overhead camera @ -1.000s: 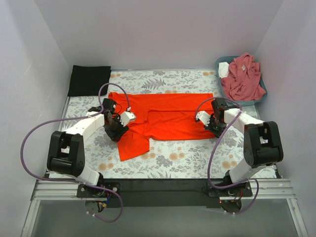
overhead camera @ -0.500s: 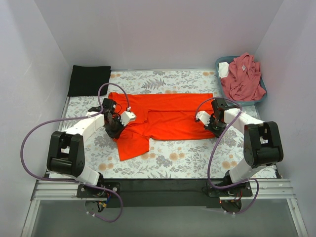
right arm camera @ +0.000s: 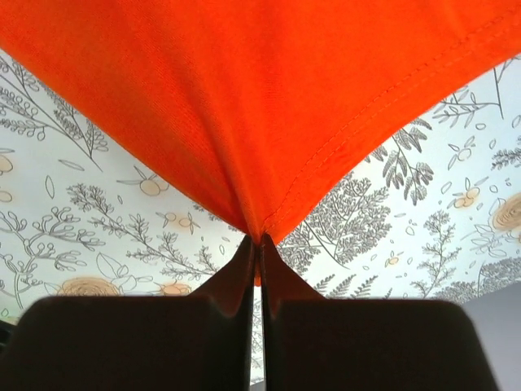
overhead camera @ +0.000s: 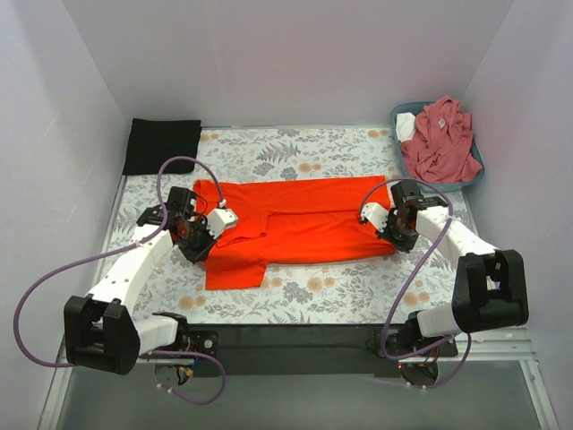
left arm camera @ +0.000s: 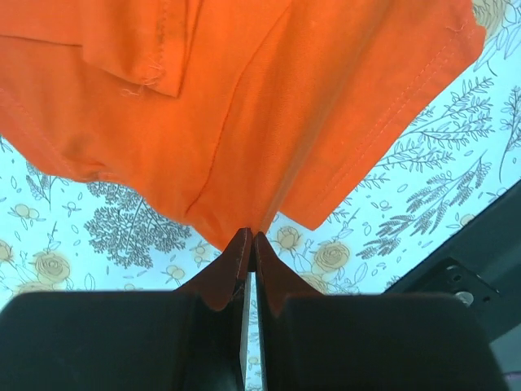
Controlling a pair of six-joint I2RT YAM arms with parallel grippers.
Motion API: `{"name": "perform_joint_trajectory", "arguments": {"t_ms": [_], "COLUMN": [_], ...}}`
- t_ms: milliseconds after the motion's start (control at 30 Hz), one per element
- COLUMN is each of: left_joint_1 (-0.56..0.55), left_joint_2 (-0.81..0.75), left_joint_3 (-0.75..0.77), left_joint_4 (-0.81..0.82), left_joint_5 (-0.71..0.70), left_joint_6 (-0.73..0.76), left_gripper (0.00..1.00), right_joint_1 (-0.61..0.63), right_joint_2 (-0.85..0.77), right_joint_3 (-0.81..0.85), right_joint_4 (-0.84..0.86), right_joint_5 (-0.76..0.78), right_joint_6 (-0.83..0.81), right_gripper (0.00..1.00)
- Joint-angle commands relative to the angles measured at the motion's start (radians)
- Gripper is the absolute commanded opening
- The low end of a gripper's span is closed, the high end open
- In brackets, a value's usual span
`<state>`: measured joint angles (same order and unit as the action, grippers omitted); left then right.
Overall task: Fold and stack the t-shirts
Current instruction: Fold the tshirt
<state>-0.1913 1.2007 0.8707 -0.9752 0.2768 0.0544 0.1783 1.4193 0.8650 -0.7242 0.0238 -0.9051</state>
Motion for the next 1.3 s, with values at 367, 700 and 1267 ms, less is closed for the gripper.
{"name": "perform_joint_trajectory", "arguments": {"t_ms": [367, 700, 1267], "left_joint_1": [0.046, 0.076, 0.09], "left_joint_2": [0.264, 0.436, 0.605], "left_joint_3": [0.359, 0.461, 0.511], "left_joint_4": [0.013, 0.055, 0.144], "left_joint_5": [-0.004, -0.011, 0.004], "left_joint_6": [-0.008, 0.015, -0.033], "left_gripper": [0.0, 0.0, 0.0], "right_joint_1": [-0.072, -0.073, -0.074], "right_joint_2": [0.171, 0.383, 0.57], "right_joint_3": [0.255, 0.495, 0.686], "right_joint_4": [-0.116, -0.136, -0.144], "right_joint_5": [-0.016, 0.021, 0.007], "right_joint_6": [-0.074, -0.113, -0.075], "right_gripper": [0.01, 0.01, 0.25]}}
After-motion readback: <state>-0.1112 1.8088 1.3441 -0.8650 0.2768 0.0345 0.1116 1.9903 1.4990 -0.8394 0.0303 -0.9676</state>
